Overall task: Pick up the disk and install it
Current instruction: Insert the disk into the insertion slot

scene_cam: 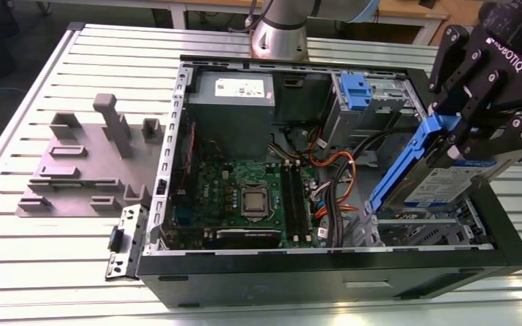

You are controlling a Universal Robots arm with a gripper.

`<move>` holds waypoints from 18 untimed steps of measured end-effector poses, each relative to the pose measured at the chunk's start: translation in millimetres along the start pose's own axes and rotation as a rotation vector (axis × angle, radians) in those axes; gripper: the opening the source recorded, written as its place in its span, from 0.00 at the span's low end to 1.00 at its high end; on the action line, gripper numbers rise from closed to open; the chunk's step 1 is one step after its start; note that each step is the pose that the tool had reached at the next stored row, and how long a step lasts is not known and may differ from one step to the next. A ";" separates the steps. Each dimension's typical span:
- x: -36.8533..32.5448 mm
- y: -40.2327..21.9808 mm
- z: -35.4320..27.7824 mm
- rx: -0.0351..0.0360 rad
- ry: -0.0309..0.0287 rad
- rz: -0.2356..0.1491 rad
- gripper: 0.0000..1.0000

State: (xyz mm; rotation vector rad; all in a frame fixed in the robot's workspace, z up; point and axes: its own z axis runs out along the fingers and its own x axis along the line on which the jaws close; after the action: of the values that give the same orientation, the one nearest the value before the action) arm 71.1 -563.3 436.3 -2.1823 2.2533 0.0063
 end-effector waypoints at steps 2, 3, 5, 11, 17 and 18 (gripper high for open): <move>1.2 -0.1 0.9 0.0000 -0.0006 0.000 0.36; 2.0 -0.2 1.3 0.0000 -0.0009 0.000 0.36; 3.4 -0.3 2.2 0.0000 -0.0014 0.000 0.36; 5.0 -0.3 4.9 -0.0002 -0.0037 0.000 0.36; 6.3 -0.4 7.9 -0.0001 -0.0059 0.000 0.36; 6.5 -0.4 8.3 -0.0002 -0.0060 0.000 0.36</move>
State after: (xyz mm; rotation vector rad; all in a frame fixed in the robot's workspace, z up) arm 71.3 -569.8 427.9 -2.1793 2.2503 0.0130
